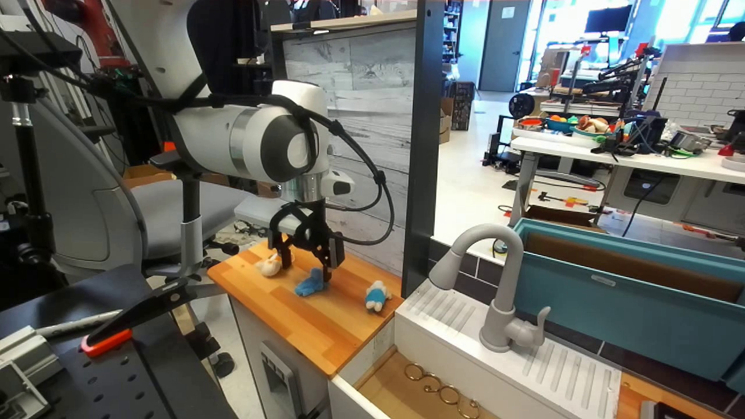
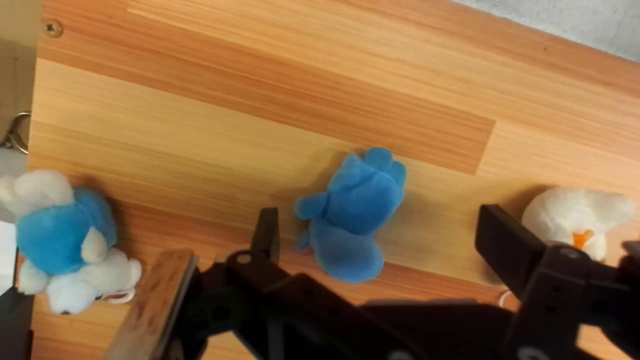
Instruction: Move the blue toy to the right
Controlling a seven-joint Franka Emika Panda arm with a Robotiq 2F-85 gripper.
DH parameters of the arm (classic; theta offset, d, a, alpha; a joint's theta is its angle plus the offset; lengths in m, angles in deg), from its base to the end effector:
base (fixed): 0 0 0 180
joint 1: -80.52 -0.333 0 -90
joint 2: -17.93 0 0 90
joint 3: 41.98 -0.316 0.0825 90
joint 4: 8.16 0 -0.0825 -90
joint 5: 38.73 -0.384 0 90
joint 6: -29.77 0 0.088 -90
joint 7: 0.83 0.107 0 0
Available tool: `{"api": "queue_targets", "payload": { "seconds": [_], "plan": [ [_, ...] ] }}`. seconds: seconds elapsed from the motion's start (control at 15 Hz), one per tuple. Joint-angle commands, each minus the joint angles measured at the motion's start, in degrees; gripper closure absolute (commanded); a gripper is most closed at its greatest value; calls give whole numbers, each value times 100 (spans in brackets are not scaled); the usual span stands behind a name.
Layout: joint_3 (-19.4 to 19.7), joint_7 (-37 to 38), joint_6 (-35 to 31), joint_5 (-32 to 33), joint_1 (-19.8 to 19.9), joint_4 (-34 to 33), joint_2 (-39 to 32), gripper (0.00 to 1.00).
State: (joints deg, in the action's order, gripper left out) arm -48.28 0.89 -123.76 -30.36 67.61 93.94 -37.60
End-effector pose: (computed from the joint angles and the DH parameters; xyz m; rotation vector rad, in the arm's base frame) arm 0.5757 0.2057 0.0105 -3.0601 -0.6102 0.1036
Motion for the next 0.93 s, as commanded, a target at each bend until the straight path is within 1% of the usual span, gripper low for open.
{"api": "queue_targets", "payload": {
  "seconds": [0.0, 0.07, 0.13, 0.27, 0.33, 0.4, 0.6, 0.67, 0.87],
  "plan": [
    [-76, -282, 483, -114, 33, -612, -419, 0],
    [-37, -272, 578, -87, -11, -708, -485, 4],
    [-18, -254, 649, -89, -29, -808, -554, 26],
    [11, -234, 766, -76, -62, -1001, -683, 32],
    [14, -229, 825, -73, -71, -1084, -738, 38],
    [11, -231, 855, -69, -77, -1147, -783, 48],
    [49, -205, 911, -36, -117, -1211, -775, 69],
    [64, -189, 903, -22, -142, -1211, -755, 78],
    [51, -200, 835, 16, -192, -1054, -583, 99]
  ]
}}
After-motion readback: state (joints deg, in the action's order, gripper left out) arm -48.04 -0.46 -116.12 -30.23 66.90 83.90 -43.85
